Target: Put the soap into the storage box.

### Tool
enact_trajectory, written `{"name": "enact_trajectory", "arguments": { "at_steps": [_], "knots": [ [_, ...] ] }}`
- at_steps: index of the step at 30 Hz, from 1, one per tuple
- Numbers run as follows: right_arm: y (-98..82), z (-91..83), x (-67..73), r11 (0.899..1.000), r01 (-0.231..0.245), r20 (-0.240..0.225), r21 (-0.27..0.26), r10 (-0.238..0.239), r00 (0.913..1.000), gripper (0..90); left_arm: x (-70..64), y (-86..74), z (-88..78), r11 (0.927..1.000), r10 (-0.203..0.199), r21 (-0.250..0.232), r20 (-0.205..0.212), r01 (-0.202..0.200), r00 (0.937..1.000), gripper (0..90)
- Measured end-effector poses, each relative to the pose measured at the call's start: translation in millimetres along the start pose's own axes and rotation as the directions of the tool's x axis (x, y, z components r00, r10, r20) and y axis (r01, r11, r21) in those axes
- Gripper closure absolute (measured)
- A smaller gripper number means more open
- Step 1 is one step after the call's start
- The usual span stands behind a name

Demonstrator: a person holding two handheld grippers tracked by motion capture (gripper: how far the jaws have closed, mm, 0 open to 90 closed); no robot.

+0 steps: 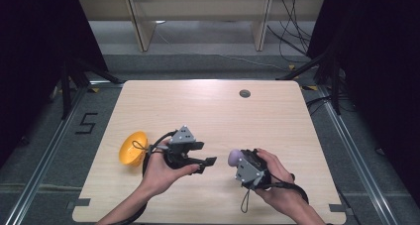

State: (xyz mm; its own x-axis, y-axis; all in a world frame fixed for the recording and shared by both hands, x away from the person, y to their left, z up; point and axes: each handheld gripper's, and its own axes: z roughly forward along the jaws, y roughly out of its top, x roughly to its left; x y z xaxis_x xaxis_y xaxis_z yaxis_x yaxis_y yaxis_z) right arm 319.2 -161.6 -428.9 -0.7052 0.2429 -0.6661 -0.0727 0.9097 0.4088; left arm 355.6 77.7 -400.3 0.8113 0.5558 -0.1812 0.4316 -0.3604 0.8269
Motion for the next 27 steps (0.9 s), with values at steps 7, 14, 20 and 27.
{"name": "enact_trajectory", "arguments": {
  "at_steps": [7, 14, 20, 27],
  "knots": [
    [0.7, 0.3, 3.8, 0.998, -0.052, -0.006, 0.016, 0.052, 0.9986, 49.9, -7.2, 9.5, 28.2, 0.9987, -0.040, 0.034, 0.062, 0.038, 0.9973, 32.8],
    [0.8, 0.5, 3.6, 0.999, -0.042, -0.005, 0.008, 0.042, 0.9991, 50.0, -11.6, 16.1, 43.4, 0.9960, -0.064, 0.070, 0.111, 0.056, 0.9917, 34.3],
    [2.7, 2.3, 5.0, 0.998, -0.052, 0.005, -0.020, 0.052, 0.9986, 50.0, -11.5, 19.6, 52.4, 0.9946, -0.074, 0.082, 0.138, 0.064, 0.9876, 36.9],
    [4.5, -2.8, 15.0, 0.983, -0.179, 0.023, 0.048, 0.178, 0.9838, 50.0, -11.9, 18.7, 61.6, 0.9893, -0.103, 0.118, 0.150, 0.086, 0.9834, 39.6]
  ]
}}
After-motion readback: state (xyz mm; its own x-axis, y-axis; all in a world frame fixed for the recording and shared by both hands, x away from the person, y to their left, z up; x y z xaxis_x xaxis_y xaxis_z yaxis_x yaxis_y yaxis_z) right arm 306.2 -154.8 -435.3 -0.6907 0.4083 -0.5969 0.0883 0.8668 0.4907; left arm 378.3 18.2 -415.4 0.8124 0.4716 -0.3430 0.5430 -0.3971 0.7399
